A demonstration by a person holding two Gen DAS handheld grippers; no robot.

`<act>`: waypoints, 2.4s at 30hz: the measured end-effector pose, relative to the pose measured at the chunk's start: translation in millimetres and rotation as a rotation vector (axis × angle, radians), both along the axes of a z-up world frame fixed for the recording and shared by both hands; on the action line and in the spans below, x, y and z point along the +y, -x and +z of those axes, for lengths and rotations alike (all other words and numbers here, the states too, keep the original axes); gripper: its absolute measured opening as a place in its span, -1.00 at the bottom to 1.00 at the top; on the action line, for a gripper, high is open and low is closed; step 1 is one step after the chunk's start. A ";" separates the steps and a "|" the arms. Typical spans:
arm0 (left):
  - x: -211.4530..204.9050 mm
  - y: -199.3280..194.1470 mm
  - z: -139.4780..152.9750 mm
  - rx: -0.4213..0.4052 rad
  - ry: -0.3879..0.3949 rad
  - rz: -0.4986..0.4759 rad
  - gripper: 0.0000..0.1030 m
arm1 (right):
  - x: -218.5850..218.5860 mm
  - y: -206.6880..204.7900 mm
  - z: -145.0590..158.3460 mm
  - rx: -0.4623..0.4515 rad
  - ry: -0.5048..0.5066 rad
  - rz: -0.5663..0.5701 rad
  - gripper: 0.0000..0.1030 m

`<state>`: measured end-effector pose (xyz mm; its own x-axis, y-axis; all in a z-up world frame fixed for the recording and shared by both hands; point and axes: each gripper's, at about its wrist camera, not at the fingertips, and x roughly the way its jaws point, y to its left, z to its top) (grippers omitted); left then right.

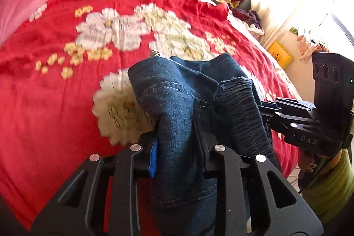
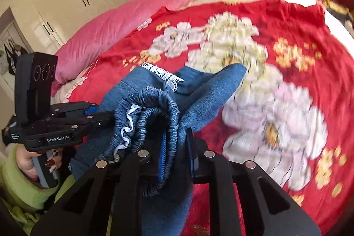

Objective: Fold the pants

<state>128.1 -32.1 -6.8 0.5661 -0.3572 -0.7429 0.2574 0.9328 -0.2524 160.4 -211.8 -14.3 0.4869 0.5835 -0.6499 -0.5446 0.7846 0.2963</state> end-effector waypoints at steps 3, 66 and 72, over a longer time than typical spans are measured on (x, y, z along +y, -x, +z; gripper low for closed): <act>2.8 -10.7 15.0 -0.041 -0.021 0.016 -0.62 | 4.8 -11.4 15.4 -0.047 0.007 -0.015 -0.72; 6.9 90.2 28.4 -0.150 -0.167 0.176 0.81 | -39.5 100.4 34.5 -0.294 0.146 -0.340 0.91; 8.5 106.1 18.6 -0.135 -0.155 0.189 0.81 | -40.9 118.4 24.2 -0.255 0.135 -0.337 0.91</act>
<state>21.9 -23.5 11.8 0.7095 -0.1239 -0.6937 0.0971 0.9922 -0.0780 42.0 -252.6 9.9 0.7903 0.2826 -0.5437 -0.2940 0.9534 0.0682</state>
